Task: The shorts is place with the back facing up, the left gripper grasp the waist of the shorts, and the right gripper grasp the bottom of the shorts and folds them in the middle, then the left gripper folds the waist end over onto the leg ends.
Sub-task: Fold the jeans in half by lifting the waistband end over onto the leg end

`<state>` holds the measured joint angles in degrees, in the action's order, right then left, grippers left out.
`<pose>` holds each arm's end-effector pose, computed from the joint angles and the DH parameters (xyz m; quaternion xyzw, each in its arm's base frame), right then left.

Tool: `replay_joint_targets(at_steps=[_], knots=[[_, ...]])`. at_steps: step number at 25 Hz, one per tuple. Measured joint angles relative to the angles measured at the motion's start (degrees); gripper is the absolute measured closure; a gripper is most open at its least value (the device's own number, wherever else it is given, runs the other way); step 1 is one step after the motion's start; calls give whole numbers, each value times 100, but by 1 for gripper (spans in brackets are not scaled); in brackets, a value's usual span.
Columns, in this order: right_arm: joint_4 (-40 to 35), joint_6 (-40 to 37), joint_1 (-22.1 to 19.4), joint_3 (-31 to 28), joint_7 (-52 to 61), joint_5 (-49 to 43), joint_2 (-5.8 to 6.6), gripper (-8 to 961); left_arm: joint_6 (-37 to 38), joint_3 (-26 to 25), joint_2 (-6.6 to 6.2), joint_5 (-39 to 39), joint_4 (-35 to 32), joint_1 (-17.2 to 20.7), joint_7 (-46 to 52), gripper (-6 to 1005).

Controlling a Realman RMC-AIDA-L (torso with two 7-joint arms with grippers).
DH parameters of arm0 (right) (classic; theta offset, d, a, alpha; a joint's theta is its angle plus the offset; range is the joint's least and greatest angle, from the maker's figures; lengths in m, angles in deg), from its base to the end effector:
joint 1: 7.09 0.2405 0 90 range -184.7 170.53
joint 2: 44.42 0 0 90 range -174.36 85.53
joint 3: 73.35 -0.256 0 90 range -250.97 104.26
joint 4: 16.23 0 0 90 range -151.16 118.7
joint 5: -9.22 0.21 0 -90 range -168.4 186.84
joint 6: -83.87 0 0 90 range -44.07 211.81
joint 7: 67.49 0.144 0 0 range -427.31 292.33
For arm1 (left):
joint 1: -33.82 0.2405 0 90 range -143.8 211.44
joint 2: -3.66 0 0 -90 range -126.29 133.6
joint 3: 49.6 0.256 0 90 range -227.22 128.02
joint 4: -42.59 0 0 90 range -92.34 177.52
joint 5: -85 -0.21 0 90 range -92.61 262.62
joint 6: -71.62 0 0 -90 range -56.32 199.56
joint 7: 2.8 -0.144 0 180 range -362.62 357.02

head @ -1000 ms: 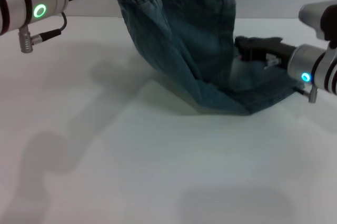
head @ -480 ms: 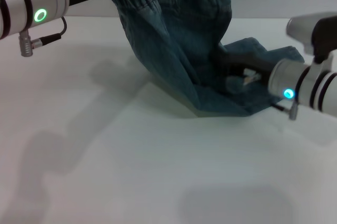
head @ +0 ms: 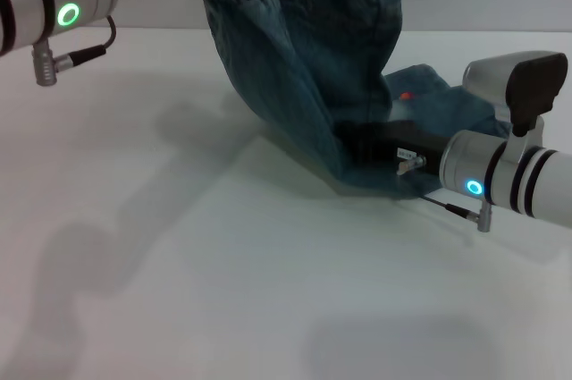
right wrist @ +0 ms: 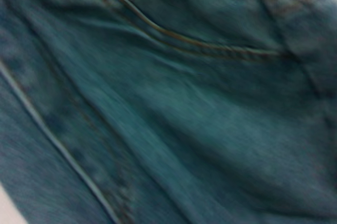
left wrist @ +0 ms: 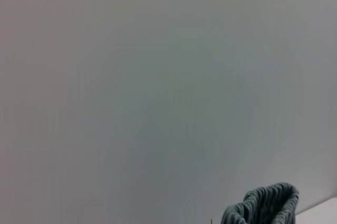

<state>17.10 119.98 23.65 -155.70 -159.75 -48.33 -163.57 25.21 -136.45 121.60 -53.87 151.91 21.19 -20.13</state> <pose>0.2310 0.3769 -0.0921 -0.8529 0.3887 0.2324 0.2598 -0.0885 0.3412 0.0578 -0.8544 -0.2598 -0.2175 0.3940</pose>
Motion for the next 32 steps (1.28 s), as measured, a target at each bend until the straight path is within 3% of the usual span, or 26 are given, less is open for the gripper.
replay_joint_targets(at_steps=[9, 15, 19, 26, 32], knots=[[-161, -837, 218, -118, -161, -63, 82, 953, -81, -88, -8, 37, 474, 63, 0, 891], [59, -1203, 288, -943, -263, -733, 141, 953, -118, -67, -9, 37, 509, 89, 0, 892], [232, -1162, 282, -1150, -215, -928, 155, 954, -155, -59, -9, 35, 507, 103, 1, 892], [268, -325, 30, -913, -66, -797, -5, 953, -181, -51, -5, 42, 434, 112, 1, 894], [329, -149, -125, -60, -81, -103, 1, 954, -149, -51, 0, 45, 405, 112, 2, 893]])
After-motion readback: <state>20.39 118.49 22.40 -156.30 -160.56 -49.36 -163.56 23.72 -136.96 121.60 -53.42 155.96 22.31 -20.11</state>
